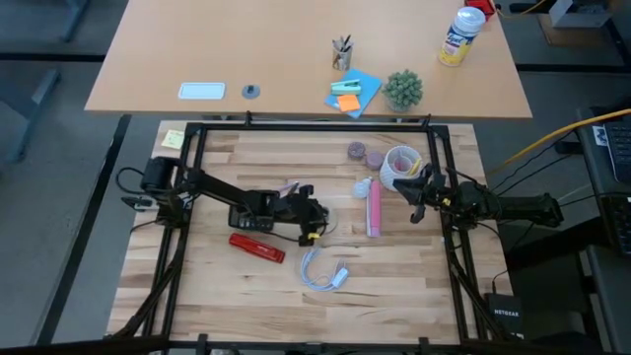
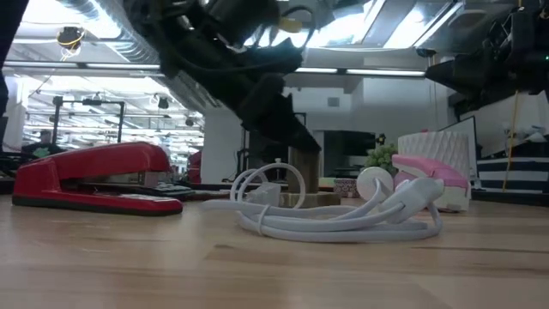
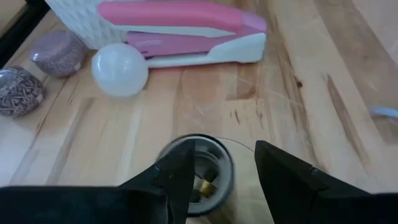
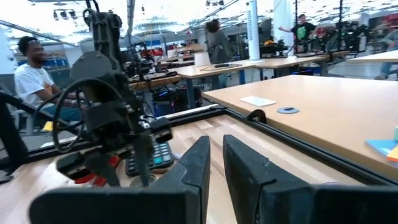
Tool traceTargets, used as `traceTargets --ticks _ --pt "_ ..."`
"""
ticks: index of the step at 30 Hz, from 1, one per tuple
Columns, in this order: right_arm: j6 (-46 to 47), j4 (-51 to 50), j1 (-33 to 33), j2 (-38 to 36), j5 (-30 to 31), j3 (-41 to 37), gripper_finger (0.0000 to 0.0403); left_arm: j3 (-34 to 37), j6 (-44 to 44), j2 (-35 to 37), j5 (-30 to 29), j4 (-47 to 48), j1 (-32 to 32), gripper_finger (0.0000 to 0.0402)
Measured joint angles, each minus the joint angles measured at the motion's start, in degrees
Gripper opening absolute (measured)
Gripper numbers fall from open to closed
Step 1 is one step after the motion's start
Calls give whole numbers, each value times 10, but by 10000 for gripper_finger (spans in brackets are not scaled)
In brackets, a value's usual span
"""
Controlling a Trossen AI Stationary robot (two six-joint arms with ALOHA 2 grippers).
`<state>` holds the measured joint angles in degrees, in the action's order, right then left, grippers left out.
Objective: Screw lightbulb
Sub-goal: Insert the white lightbulb into the golden lamp
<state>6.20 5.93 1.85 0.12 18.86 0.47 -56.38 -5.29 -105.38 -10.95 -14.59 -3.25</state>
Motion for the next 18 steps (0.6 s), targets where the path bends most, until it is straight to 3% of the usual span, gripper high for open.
traceTargets --ticks 4,10,18 --pt "0 2 0 0 -32 0 51 -15 -9 1 -2 8 5 159" --pt "0 -1 0 1 -35 4 56 -36 -25 29 -4 4 2 159" --pt "-37 2 0 30 -34 57 136 -69 -36 48 -8 4 -10 159"
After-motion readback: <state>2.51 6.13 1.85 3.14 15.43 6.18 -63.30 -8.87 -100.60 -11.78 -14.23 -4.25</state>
